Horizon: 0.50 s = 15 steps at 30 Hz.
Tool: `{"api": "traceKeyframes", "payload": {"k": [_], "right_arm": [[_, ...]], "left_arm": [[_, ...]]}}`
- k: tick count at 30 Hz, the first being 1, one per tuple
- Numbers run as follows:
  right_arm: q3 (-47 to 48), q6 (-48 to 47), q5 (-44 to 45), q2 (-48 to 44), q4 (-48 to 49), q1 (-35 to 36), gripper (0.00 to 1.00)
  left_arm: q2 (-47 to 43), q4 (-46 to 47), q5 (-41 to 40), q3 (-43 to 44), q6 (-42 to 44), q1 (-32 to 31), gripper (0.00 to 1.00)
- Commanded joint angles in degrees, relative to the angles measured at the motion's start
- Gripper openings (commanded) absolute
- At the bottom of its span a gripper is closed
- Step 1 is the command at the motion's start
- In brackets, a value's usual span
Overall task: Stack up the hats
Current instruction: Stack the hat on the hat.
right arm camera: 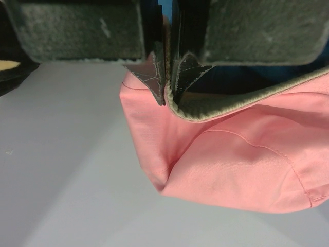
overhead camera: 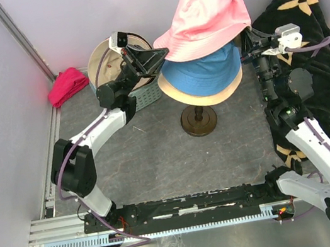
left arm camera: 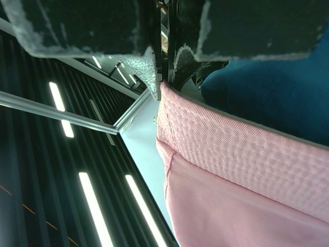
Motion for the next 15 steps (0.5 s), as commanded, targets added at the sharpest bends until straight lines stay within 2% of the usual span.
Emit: {"api": "traceKeyframes", "payload": {"k": [1,15], "right_arm": [[-0.6,-1.7,9.9,-2.2,1.8,-1.9,0.09],[-5.1,-0.9,10.2,-5.8,1.2,-1.9,0.1]], "left_arm": [[-5.5,9.5,-2.3,-1.4,1.0,0.5,0.03],[-10.1,10.2,-4.3,-10.5,2.3,0.2,0.03]]}}
